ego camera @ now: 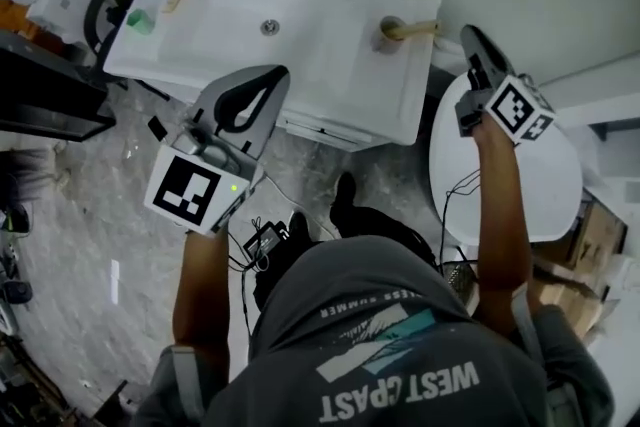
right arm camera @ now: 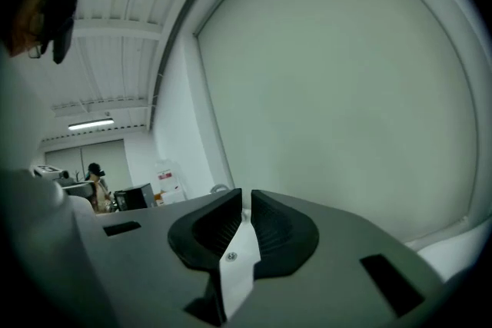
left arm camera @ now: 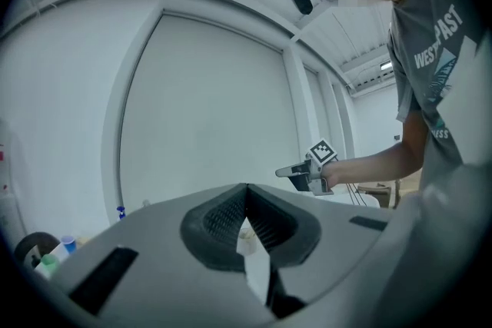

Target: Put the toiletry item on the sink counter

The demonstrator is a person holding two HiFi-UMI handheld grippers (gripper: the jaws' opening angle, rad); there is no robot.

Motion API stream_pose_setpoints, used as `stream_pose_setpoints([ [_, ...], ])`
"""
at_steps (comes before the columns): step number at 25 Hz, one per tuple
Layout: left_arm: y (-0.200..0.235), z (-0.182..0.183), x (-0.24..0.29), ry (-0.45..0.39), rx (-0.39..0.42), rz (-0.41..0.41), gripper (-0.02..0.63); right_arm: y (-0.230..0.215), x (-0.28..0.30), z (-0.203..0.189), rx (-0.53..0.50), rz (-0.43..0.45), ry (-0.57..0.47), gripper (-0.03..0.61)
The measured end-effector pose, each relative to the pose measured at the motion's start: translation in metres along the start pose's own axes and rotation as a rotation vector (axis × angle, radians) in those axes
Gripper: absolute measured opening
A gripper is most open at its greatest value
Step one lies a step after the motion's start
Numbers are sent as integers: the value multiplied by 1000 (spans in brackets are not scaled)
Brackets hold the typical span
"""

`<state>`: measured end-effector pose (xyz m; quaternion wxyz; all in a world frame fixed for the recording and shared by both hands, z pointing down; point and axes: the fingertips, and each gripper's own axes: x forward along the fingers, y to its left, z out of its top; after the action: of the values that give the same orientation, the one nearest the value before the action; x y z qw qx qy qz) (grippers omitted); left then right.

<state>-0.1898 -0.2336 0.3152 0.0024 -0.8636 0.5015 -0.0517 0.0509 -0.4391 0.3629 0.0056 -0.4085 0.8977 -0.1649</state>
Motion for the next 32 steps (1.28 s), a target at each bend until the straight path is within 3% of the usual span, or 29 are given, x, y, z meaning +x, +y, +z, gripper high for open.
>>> stream_pose_setpoints([
  [5, -19, 20, -25, -55, 7, -43, 2, 101, -43, 19, -206, 135, 0, 40],
  [10, -40, 38, -46, -98, 19, -86, 2, 174, -81, 24, -359, 207, 21, 37],
  [20, -87, 62, -79, -138, 59, -177, 2, 255, -153, 19, -474, 229, 41, 31],
  [32, -136, 83, -105, -178, 116, -281, 2, 299, -219, 15, -525, 172, 34, 30],
])
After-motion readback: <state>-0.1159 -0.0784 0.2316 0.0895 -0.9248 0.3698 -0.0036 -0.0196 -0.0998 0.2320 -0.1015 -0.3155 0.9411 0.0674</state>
